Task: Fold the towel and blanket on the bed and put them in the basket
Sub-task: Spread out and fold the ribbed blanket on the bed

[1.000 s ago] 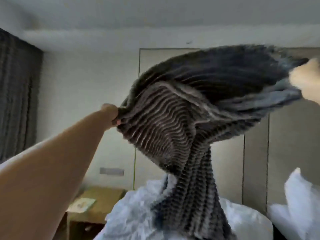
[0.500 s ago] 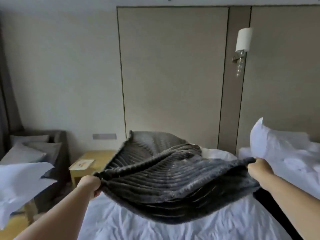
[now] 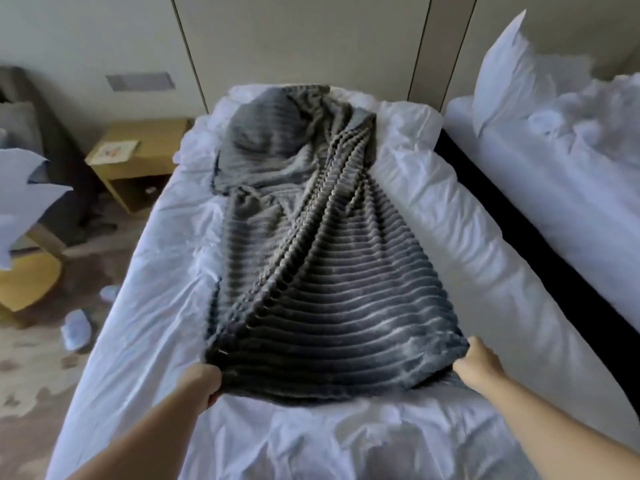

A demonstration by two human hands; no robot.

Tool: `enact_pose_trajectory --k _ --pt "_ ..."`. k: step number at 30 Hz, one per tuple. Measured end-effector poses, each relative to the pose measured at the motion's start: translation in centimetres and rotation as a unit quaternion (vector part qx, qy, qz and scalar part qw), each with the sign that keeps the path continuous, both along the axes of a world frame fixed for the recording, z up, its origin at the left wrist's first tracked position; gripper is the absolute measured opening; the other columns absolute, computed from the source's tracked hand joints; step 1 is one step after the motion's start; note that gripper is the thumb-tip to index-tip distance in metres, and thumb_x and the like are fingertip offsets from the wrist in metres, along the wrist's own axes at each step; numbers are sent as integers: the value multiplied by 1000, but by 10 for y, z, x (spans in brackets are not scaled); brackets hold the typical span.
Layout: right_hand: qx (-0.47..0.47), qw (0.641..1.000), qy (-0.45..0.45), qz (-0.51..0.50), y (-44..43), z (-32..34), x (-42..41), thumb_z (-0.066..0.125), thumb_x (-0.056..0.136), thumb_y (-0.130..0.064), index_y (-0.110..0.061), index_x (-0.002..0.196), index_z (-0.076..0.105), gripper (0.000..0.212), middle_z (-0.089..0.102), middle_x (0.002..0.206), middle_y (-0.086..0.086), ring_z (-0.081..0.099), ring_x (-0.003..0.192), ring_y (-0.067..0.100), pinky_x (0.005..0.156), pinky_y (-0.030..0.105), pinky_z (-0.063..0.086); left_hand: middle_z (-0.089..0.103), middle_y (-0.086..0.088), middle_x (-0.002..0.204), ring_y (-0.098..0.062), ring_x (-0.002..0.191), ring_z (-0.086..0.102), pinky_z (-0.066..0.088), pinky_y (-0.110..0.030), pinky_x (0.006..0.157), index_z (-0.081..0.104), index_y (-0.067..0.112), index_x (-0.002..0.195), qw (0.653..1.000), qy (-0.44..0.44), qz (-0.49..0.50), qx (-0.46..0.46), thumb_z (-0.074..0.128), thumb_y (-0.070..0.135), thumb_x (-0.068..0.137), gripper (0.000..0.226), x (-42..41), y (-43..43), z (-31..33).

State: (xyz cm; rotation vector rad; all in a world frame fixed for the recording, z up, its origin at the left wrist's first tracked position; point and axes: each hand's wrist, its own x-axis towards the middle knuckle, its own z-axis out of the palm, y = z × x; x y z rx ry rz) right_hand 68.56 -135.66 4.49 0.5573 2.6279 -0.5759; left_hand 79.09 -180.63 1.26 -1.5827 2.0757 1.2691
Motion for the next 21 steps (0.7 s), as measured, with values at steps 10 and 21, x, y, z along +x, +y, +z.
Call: enact_pose_trajectory --k 10,21 --pt "49 988 -132 66 -1 49 46 51 93 -23 -2 131 50 43 56 128 17 57 101 27 80 27 45 53 -15 67 -20 48 47 33 -14 34 52 6 82 995 81 52 14 47 28 98 27 33 0 45" --pt "39 965 148 211 87 65 118 41 87 0 -28 134 55 57 53 124 10 56 98 31 72 31 44 46 -13 54 -22 44 41 30 -23 43 48 1 70 997 40 43 -44 50 26 96 37 166 98 39"
